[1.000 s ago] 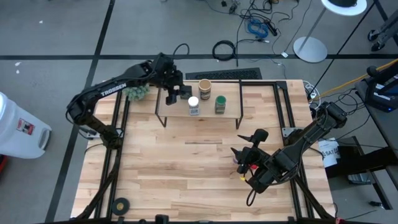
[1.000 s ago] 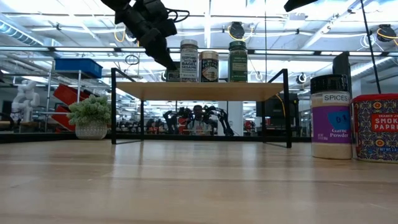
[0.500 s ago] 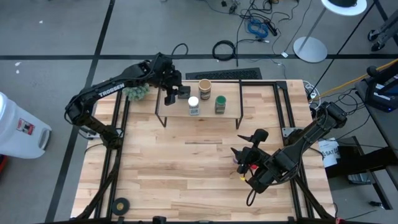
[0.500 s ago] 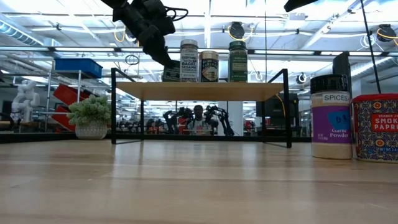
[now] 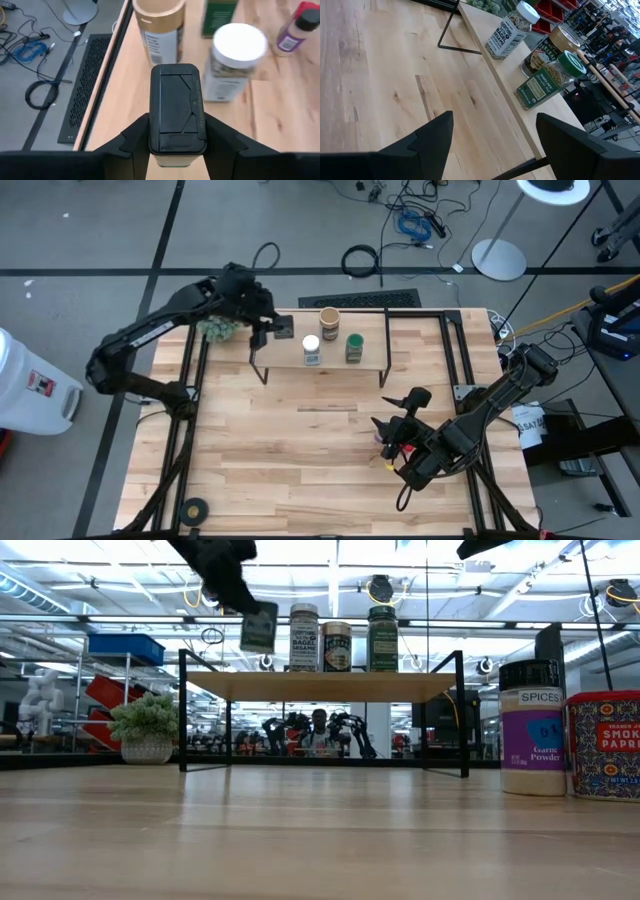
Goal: Shelf spices
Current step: Remove the black seasoning can from the shelf
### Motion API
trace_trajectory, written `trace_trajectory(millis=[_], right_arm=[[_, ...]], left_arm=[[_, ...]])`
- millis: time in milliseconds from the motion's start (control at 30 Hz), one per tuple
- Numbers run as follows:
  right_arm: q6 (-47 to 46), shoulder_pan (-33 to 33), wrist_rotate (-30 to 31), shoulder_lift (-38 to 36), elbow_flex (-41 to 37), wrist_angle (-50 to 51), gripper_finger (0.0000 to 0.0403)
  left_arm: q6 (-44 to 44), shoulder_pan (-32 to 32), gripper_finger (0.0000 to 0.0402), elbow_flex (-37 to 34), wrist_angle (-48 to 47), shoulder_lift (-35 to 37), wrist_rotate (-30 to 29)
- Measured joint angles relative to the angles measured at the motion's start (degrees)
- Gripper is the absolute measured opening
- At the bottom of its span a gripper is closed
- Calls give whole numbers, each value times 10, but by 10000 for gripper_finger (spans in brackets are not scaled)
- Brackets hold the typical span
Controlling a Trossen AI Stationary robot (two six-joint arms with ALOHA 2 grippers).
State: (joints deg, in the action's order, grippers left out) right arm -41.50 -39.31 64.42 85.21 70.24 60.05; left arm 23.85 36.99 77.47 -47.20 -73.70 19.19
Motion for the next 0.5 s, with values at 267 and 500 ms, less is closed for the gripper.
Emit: trace_trajectory(millis=[267,500], right_arm=[[-2,0,0,0,0,0,272],[-7,0,0,0,0,0,272]], left_arm=[[-56,-34,151,0,-48,91,9],[-123,-94,151,0,-85,154,12]])
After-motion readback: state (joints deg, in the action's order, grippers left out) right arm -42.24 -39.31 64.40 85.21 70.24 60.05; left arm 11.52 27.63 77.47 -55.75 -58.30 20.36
